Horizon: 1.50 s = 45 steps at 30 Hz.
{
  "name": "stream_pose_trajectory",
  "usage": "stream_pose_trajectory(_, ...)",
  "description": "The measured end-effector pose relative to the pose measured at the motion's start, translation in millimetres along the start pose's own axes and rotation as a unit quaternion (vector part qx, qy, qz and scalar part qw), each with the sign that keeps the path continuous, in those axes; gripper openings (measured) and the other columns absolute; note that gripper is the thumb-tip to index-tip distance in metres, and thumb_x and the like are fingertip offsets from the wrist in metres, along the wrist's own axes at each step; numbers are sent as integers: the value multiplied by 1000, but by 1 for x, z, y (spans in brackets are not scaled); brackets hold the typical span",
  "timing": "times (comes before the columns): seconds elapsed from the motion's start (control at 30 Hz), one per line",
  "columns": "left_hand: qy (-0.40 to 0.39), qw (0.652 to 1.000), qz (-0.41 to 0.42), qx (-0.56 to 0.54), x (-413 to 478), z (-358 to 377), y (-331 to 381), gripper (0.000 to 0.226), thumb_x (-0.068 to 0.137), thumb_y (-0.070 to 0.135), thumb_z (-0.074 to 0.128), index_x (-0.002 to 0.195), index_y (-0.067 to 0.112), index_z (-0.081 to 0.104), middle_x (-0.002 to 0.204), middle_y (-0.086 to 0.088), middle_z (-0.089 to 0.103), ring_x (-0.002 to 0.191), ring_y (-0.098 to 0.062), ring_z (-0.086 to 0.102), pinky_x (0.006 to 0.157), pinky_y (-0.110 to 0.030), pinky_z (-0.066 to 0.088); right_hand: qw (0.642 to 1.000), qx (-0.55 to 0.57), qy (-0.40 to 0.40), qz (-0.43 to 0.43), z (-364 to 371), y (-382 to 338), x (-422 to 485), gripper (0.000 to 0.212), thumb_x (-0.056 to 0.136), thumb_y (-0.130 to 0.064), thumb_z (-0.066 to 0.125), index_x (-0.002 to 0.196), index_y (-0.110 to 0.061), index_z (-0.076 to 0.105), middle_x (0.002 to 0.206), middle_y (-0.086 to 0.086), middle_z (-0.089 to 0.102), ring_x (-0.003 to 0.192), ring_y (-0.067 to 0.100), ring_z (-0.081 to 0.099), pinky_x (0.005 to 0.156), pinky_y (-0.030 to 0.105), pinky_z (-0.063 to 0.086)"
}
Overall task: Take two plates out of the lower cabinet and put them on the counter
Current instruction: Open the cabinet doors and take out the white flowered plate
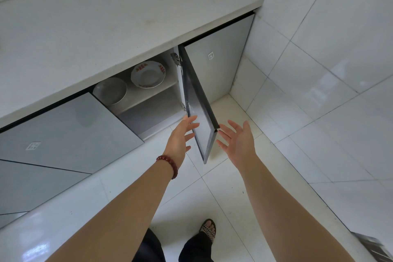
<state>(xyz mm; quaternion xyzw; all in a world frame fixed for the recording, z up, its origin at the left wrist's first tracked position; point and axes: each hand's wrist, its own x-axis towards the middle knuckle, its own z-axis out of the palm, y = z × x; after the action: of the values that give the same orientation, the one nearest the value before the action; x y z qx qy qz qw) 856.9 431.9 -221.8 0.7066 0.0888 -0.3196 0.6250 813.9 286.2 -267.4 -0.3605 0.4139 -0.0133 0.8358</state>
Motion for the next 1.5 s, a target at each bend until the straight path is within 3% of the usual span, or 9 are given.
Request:
stream_pose_trajectory(0.5, 17, 999, 20, -21, 6, -10, 23, 47, 95, 49, 24, 127, 26, 49, 134, 0, 51, 128, -26, 43, 101, -42, 32, 996, -59, -65, -30, 39, -13, -4, 56, 97, -48, 16, 132, -15, 44, 136, 9, 52, 125, 30, 47, 107, 48, 33)
stream_pose_trajectory(0.83, 30, 999, 24, -22, 33, -83, 47, 48, 95, 50, 23, 126, 27, 51, 136, 0, 52, 125, -23, 45, 102, -41, 32, 994, -62, -83, -18, 117, 6, 16, 56, 96, -51, 18, 131, -18, 46, 129, 5, 56, 122, 29, 50, 106, 48, 35)
stream_pose_trajectory(1.07, 50, 998, 34, -34, 60, -137, 66, 45, 95, 49, 24, 124, 30, 53, 130, 4, 55, 122, -21, 48, 107, -46, 33, 995, -59, -84, -8, 177, 23, 39, 50, 97, -50, 21, 116, -20, 56, 118, 4, 64, 116, 27, 55, 100, 44, 41)
stream_pose_trajectory(1.23, 86, 994, 28, -58, 73, -161, 64, 45, 94, 52, 24, 120, 34, 56, 124, 9, 59, 117, -16, 51, 106, -47, 35, 992, -68, -106, 24, 204, 33, 54, 54, 97, -49, 21, 122, -15, 55, 121, 7, 63, 114, 24, 55, 88, 39, 44)
stream_pose_trajectory(1.5, 189, 970, 27, -147, 85, -164, 65, 37, 95, 50, 26, 109, 39, 59, 114, 15, 61, 107, -9, 54, 100, -40, 36, 971, -161, -162, 72, 231, 32, 88, 53, 97, -49, 22, 120, -16, 57, 119, 5, 65, 113, 21, 57, 93, 40, 44)
